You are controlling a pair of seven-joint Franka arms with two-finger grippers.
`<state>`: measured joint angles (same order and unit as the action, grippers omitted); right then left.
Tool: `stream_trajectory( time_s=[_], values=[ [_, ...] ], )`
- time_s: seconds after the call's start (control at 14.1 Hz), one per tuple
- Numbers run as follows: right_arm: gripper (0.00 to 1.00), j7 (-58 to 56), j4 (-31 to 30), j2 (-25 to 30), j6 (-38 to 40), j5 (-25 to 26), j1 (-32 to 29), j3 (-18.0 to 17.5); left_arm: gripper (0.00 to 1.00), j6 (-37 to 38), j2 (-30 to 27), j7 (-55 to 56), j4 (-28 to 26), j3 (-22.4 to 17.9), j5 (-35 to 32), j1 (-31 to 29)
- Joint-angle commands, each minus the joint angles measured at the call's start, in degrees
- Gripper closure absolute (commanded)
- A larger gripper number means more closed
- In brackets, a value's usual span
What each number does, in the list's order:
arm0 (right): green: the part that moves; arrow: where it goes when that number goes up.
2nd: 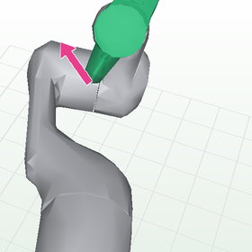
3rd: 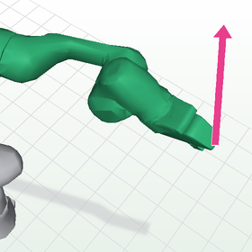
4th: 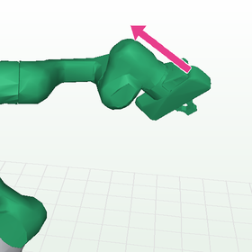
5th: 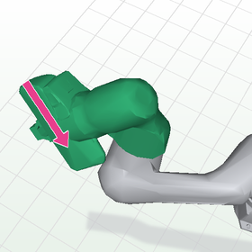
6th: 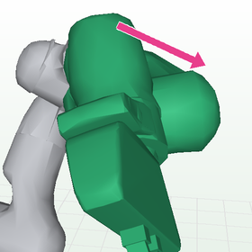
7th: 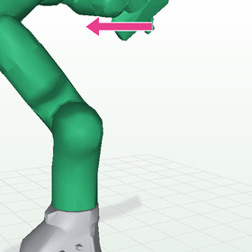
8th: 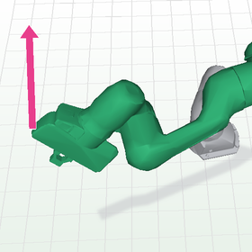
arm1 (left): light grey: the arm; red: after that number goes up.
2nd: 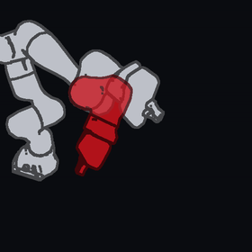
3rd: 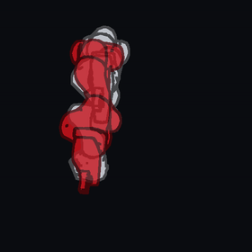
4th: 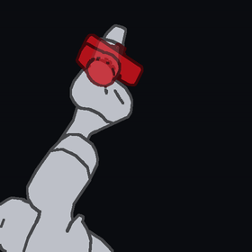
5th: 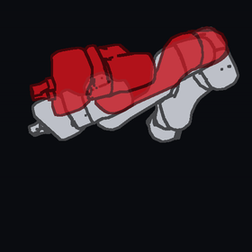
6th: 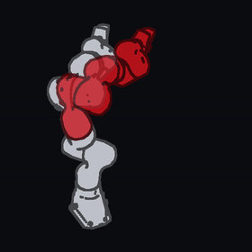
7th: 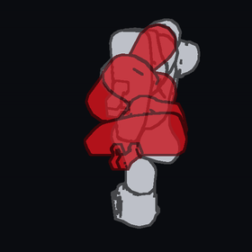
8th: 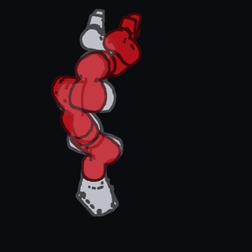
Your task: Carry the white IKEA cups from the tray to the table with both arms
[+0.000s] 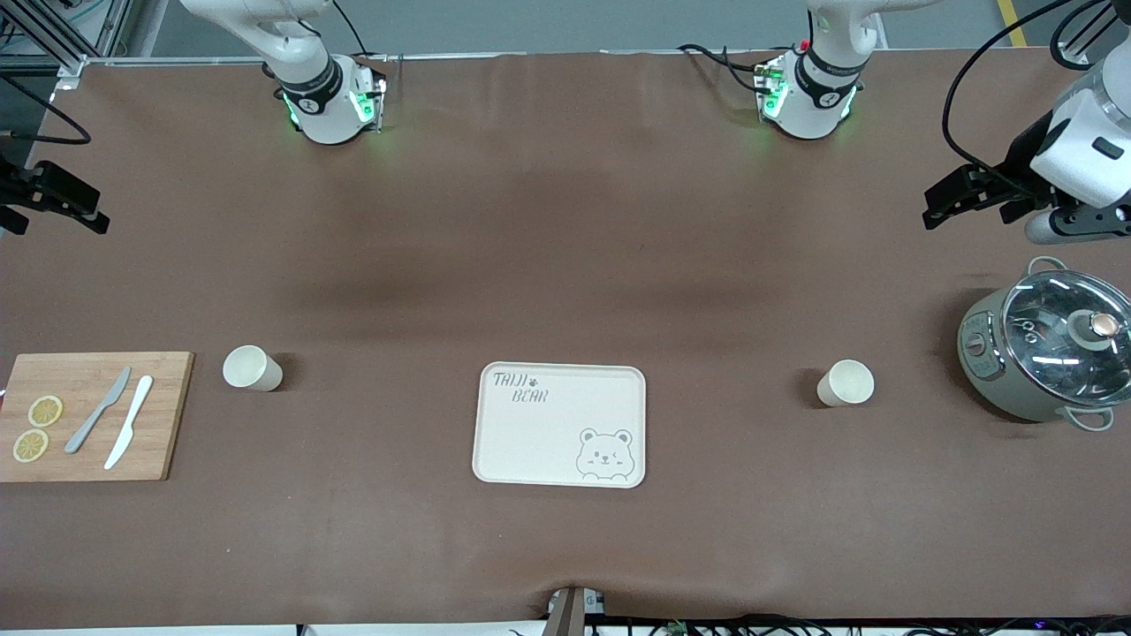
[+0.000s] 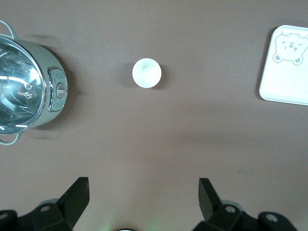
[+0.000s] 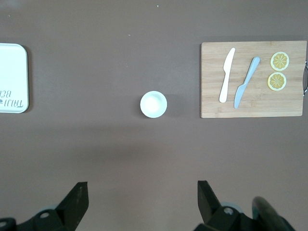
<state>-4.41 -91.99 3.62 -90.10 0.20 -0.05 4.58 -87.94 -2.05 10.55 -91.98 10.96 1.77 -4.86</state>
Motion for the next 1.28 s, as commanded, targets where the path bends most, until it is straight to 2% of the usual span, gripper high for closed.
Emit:
stream_trajectory(
  time_s=[0.0,0.92,1.21],
  values=[
    [0.0,0.72,1.2,-0.54,0.28,1.12,0.05,-0.09,0.0,0.14,0.47,0.26,1.02,0.29,0.34,-0.5],
    [0.0,0.54,2.68,-2.12,0.28,1.21,0.31,-0.09,0.0,0.58,0.55,1.76,1.72,0.56,-0.72,-0.5],
    [0.0,0.63,3.66,-2.12,0.36,3.85,0.58,-0.18,0.0,1.02,0.47,1.76,1.72,0.56,-0.72,-0.5]
  ],
)
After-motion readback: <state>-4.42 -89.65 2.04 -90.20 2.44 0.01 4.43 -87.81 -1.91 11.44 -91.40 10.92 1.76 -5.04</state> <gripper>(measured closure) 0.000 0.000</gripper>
